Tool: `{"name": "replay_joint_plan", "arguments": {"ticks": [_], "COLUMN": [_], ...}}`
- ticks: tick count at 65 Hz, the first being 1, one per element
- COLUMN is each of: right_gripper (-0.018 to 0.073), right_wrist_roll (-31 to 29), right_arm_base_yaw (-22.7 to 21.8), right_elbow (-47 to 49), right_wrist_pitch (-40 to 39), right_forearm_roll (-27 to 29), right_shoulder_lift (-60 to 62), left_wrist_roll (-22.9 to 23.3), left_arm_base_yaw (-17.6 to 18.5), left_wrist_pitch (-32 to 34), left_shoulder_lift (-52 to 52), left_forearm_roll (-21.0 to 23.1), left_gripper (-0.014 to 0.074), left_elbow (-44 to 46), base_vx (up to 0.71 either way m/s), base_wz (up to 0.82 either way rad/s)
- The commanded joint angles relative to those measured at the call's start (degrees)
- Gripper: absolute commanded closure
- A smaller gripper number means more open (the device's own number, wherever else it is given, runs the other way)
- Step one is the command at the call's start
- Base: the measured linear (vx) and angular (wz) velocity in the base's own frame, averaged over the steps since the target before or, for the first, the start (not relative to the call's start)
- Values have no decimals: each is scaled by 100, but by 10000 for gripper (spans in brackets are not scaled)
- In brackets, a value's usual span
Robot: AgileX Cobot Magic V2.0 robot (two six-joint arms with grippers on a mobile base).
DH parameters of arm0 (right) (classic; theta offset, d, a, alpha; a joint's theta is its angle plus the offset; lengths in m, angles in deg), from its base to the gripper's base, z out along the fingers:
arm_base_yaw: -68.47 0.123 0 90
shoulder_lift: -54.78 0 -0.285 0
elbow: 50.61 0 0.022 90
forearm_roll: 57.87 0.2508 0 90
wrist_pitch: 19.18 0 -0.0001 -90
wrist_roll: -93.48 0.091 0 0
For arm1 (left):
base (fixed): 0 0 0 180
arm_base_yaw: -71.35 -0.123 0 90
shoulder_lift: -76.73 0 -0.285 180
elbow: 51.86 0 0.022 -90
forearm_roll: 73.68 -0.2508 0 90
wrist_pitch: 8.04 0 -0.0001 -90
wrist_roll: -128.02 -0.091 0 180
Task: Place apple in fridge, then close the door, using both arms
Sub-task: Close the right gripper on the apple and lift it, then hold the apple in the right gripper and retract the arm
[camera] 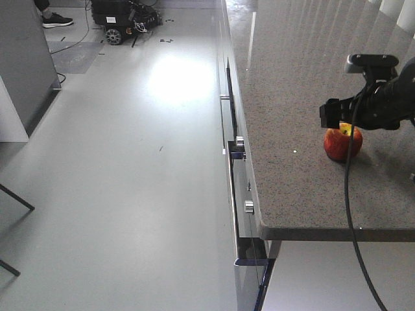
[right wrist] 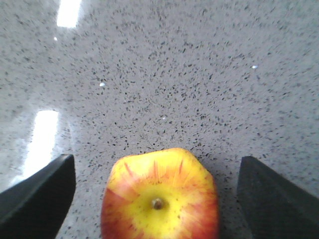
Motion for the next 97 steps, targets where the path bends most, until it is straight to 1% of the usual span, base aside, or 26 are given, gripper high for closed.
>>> {"name": "replay_joint_plan", "arguments": {"ticks": [1,19,27,34,45,55,63,72,86,97], "right_gripper": [-60,-50,-17,50,220,364,441,480,482,482], "right_wrist_roll": [-58,-37,-37,-37,-37,-75,-272,-702,-1266,-1369], "right_arm_base_yaw": [-17,-17,-17,-17,-17,-17,-17,-17,-17,-17], "right_elbow": [178,178,178,178,178,184,184,178,178,178], "right_wrist_pitch": [-388,-271,-233,-185,-95,-93,-165,-62,356,505], "right_forearm_roll": [4,4,4,9,32,291,498,838,1379,1635], "right_shoulder_lift": [129,-159,-193,-193,-171,88,644,1562,3142,4182], "left_wrist_roll": [55,55,55,55,55,55,55,55,55,55], "left_arm_base_yaw": [8,8,8,8,8,8,8,8,8,8], "left_wrist_pitch": [429,429,429,429,429,429,429,429,429,429], "left_shoulder_lift": [-84,-84,-84,-84,-84,-84,-84,-84,-84,-84], "left_forearm_roll": [0,0,0,0,0,0,0,0,0,0], "left_gripper": [602,602,602,602,602,602,602,602,602,602], "left_elbow": [96,96,96,96,96,96,96,96,96,96], "base_vx": [0,0,0,0,0,0,0,0,0,0], "base_wz": [0,0,0,0,0,0,0,0,0,0]}}
